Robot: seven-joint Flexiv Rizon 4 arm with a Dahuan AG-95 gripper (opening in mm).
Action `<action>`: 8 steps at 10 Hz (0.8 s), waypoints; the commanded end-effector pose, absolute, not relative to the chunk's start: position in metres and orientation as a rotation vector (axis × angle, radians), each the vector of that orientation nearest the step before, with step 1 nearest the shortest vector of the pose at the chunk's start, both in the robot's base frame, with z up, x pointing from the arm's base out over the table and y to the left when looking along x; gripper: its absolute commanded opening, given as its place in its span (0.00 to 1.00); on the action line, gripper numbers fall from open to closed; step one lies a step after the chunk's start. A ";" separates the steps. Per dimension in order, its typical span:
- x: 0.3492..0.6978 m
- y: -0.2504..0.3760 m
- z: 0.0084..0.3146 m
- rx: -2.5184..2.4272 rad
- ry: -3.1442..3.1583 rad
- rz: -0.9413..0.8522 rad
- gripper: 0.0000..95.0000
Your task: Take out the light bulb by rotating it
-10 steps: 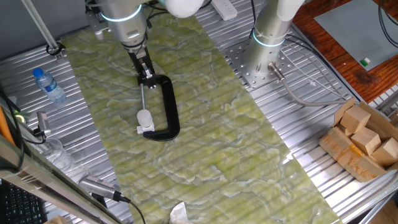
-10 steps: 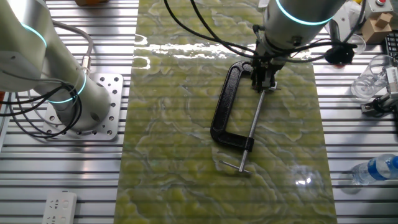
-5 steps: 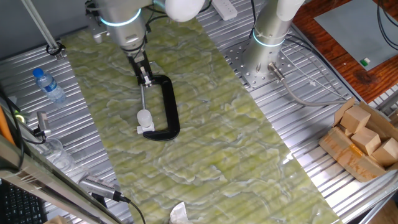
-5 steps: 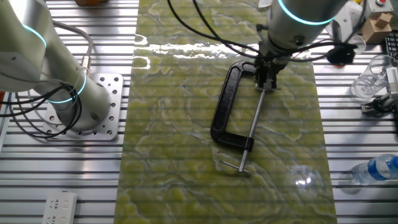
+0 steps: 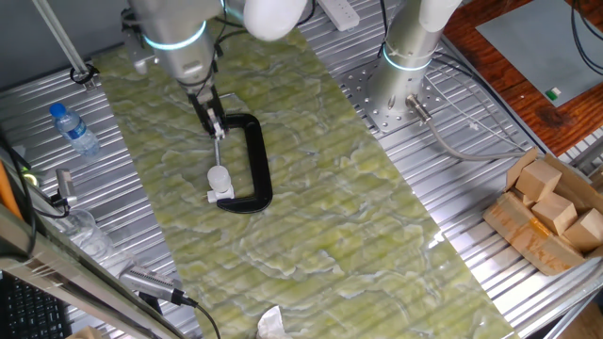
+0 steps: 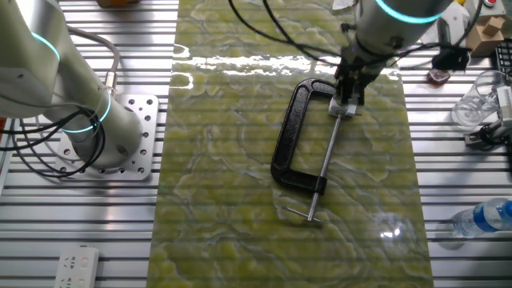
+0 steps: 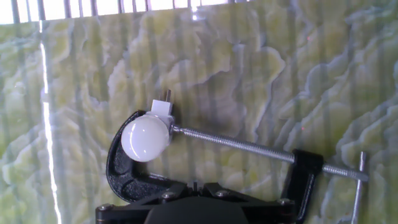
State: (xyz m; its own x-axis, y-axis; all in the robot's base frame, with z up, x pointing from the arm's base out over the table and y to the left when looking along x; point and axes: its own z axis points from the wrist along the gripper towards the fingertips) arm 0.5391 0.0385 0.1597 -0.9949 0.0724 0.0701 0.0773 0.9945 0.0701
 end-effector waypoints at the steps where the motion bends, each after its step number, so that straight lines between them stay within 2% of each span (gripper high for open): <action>1: 0.548 0.046 0.160 -0.121 -3.066 -0.108 0.00; 5: 0.576 0.073 0.159 -0.072 -3.057 -0.087 0.00; 8: 0.580 0.074 0.151 0.017 -3.053 -0.100 0.00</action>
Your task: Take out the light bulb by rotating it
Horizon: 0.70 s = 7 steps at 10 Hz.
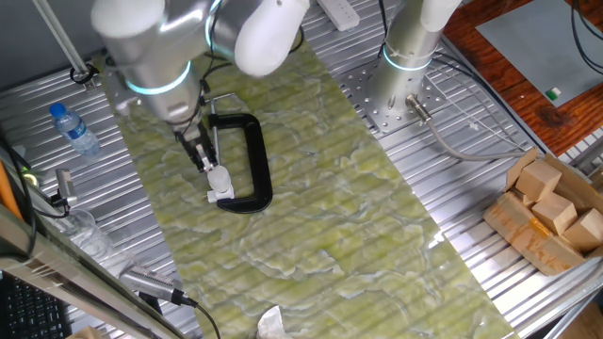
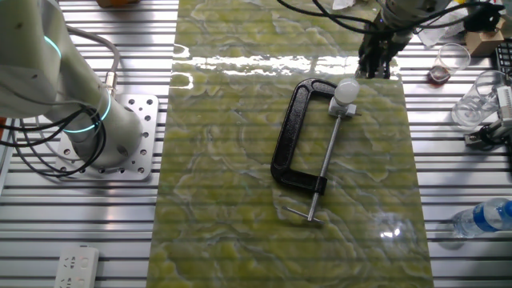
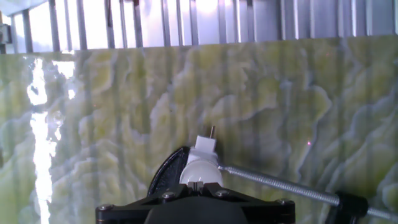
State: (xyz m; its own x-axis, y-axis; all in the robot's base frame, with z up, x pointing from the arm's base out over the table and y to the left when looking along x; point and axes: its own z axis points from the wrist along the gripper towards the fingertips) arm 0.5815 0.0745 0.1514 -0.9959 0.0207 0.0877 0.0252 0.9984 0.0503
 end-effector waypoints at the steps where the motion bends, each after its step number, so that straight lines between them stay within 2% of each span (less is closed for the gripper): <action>1: 0.580 0.074 0.150 0.093 -3.047 -0.110 0.00; 2: 0.580 0.074 0.149 0.142 -3.046 -0.108 0.00; 5: 0.580 0.074 0.147 0.088 -3.046 -0.110 0.60; 7: 0.581 0.073 0.143 0.008 -3.048 -0.105 0.60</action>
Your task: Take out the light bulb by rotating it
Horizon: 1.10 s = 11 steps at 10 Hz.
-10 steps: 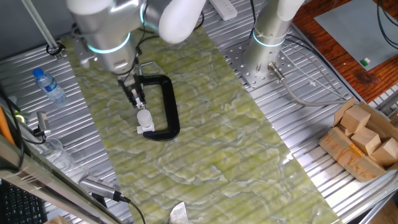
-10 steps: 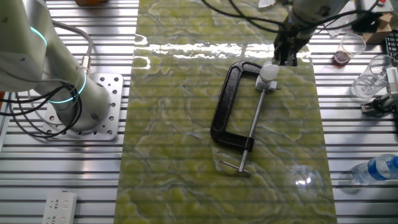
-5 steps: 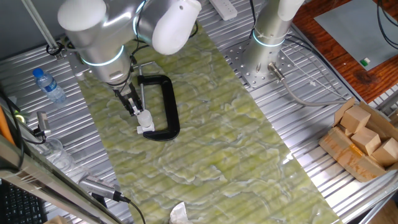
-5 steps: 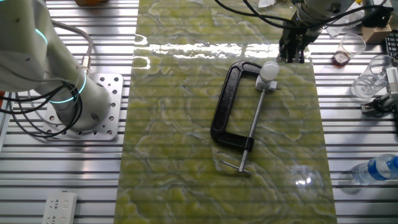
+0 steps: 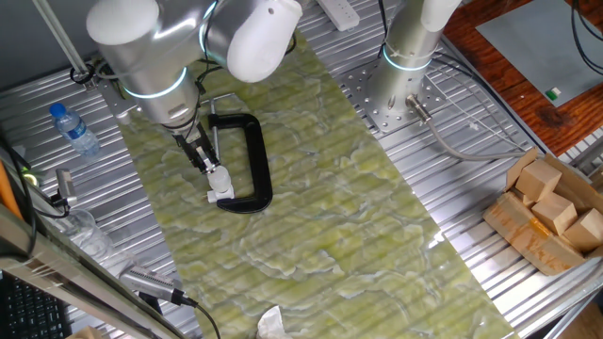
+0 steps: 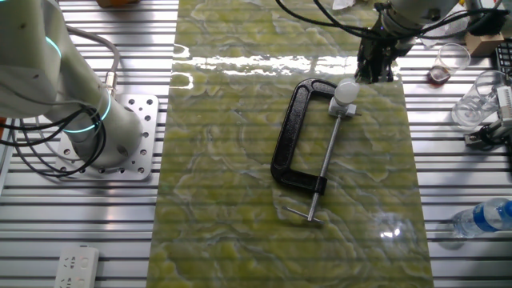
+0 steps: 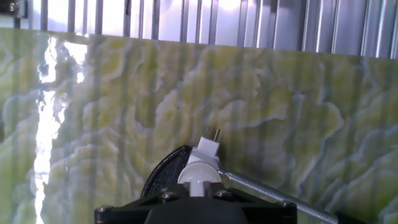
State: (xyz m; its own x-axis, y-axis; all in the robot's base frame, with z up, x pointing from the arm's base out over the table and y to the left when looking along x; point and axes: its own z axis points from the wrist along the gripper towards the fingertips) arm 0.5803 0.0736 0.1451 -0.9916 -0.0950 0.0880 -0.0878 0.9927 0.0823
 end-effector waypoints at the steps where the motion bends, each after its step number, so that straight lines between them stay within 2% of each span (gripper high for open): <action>1: 0.581 0.073 0.142 -0.026 -3.048 -0.107 0.60; 11: 0.584 0.070 0.110 -0.290 -3.028 -0.096 0.60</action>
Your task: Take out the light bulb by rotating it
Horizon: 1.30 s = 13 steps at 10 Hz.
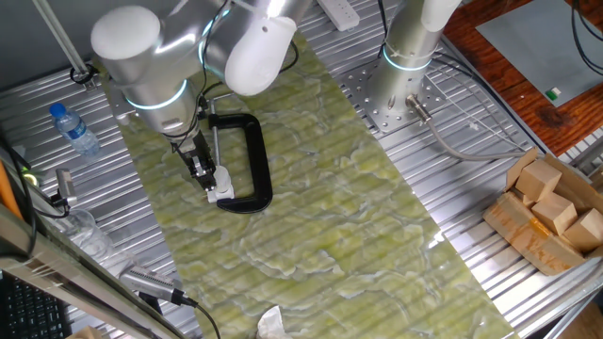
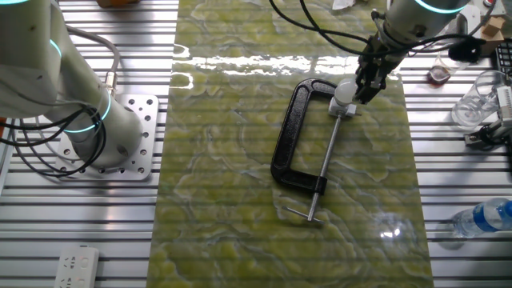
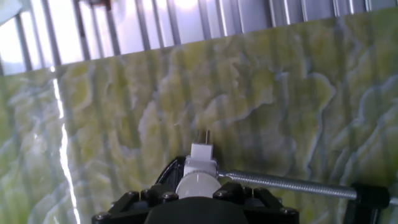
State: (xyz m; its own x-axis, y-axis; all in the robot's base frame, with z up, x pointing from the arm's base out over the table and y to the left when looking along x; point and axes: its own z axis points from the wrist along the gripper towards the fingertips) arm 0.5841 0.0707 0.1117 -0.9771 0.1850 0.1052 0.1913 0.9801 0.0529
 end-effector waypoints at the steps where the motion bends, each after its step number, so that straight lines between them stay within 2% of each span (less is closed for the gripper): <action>1: 0.584 0.070 0.108 -0.288 -3.029 -0.095 0.60; 13: 0.582 0.071 0.088 -0.277 -3.022 -0.093 0.60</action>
State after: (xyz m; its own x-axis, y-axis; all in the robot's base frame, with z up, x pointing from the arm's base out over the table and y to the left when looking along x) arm 0.5822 0.0714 0.0869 -0.9775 0.1793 0.1106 0.1857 0.9813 0.0501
